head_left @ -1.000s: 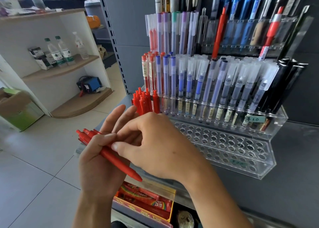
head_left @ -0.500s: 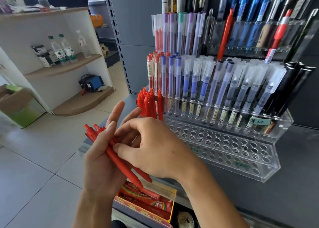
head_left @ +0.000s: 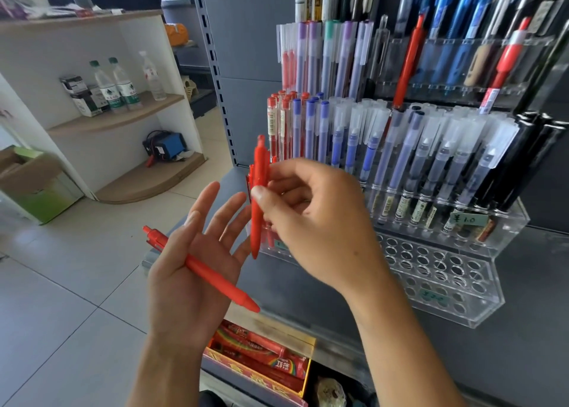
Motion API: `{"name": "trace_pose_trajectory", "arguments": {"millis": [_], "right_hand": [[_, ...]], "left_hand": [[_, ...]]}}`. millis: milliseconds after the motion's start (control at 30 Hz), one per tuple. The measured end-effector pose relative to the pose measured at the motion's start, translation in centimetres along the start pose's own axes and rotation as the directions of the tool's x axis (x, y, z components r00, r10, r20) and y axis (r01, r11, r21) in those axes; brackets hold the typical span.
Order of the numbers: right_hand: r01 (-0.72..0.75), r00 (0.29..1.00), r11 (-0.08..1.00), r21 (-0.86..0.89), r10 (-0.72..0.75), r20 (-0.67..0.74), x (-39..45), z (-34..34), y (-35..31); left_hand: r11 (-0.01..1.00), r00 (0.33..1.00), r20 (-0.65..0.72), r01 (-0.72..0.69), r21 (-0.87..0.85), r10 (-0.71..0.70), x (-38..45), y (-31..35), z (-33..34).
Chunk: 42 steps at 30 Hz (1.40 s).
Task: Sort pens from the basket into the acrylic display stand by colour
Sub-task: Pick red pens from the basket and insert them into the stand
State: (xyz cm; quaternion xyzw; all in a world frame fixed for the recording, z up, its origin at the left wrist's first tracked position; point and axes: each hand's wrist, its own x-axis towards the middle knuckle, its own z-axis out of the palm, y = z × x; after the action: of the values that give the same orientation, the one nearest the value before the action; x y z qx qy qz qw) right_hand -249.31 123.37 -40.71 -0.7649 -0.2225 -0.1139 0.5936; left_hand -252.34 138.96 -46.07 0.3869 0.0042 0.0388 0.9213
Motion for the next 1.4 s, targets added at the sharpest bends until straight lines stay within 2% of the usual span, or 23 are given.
{"name": "trace_pose_trajectory", "arguments": {"millis": [167,367,533,800,1400], "right_hand": [[0.095,0.978,0.994,-0.059,-0.104,-0.183,0.4,-1.1,0.7],[0.075,0.959,0.987,-0.140,-0.110,-0.261,0.7,-1.3,1.4],[0.074,0.944,0.954,-0.291,-0.161,-0.288,0.8,-1.0,1.6],[0.073,0.934,0.936,-0.344,-0.185,-0.306,0.9,-1.0,1.5],[0.079,0.930,0.963,-0.259,-0.165,-0.329,1.0,-1.2,2.0]], "left_hand": [[0.999,0.999,-0.024,-0.030,0.029,0.030,0.1,0.2,0.3],[0.999,0.997,-0.062,-0.034,0.035,0.037,0.2,0.3,0.4],[0.999,0.998,-0.045,-0.039,0.035,0.041,0.2,0.4,0.3],[0.999,0.999,-0.036,-0.034,0.039,0.036,0.1,0.4,0.4],[0.999,0.999,-0.043,-0.033,0.024,0.034,0.3,0.2,0.4]]}}
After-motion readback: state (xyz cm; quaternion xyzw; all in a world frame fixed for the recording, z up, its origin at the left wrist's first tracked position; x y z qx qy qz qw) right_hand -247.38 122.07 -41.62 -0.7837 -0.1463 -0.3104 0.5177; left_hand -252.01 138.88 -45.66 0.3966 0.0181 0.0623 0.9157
